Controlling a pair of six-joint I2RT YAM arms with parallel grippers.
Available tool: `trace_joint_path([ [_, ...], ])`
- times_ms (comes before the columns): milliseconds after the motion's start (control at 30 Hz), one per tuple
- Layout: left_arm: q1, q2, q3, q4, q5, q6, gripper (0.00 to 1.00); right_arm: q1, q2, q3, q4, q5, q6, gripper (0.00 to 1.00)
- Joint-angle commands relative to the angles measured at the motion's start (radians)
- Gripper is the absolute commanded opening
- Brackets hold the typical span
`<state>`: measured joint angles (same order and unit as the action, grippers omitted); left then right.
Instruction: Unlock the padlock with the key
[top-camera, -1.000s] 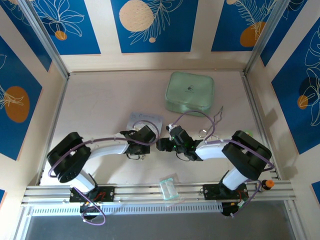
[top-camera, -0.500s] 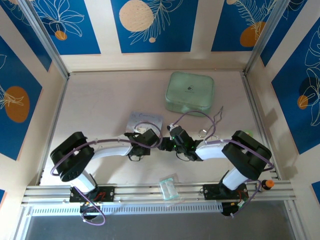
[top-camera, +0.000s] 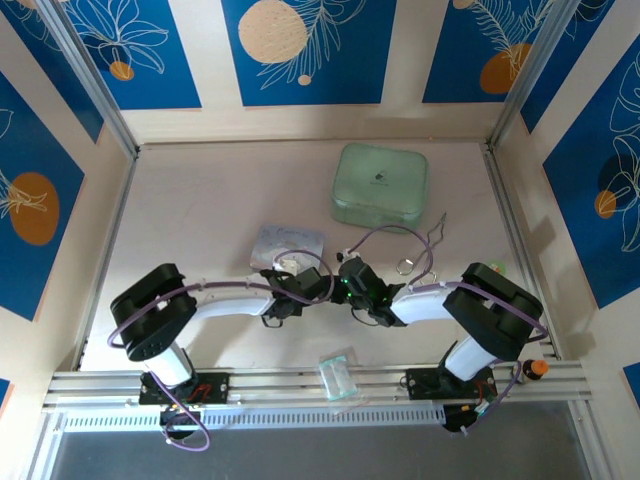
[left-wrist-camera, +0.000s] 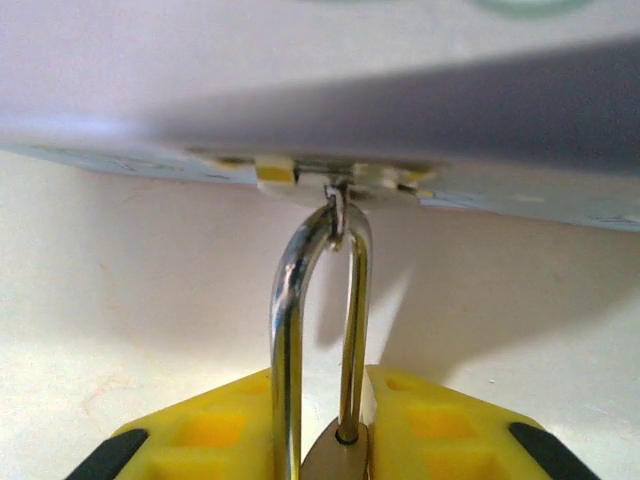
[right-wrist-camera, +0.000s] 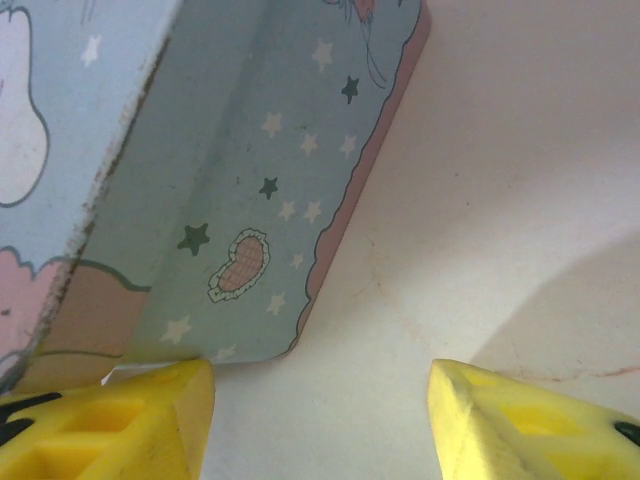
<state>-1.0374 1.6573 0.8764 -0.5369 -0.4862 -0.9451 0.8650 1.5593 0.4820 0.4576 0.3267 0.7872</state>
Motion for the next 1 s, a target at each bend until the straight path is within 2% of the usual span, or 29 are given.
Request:
trace_joint_path([
  [0, -0.024, 0.018, 0.008, -0.043, -0.032, -0.042, 0.25, -0.003, -0.004, -0.036, -0.069, 0.060, 0.044, 0.59],
  [267, -0.075, 0.041, 0.027, -0.107, -0.100, -0.088, 0.28, -0.015, -0.015, -0.069, -0.054, 0.070, 0.079, 0.59],
  [400, -0.082, 0.044, 0.034, -0.115, -0.111, -0.088, 0.25, -0.015, -0.011, -0.071, -0.054, 0.070, 0.084, 0.59],
  [500, -0.107, 0.070, 0.074, -0.192, -0.169, -0.110, 0.23, -0.015, -0.009, -0.073, -0.053, 0.069, 0.091, 0.59],
  [633, -0.119, 0.091, 0.084, -0.219, -0.183, -0.124, 0.17, -0.015, -0.007, -0.079, -0.054, 0.075, 0.102, 0.59],
  [967, -0.142, 0.209, 0.180, -0.324, -0.202, -0.118, 0.20, -0.022, -0.007, -0.097, -0.049, 0.079, 0.129, 0.59],
])
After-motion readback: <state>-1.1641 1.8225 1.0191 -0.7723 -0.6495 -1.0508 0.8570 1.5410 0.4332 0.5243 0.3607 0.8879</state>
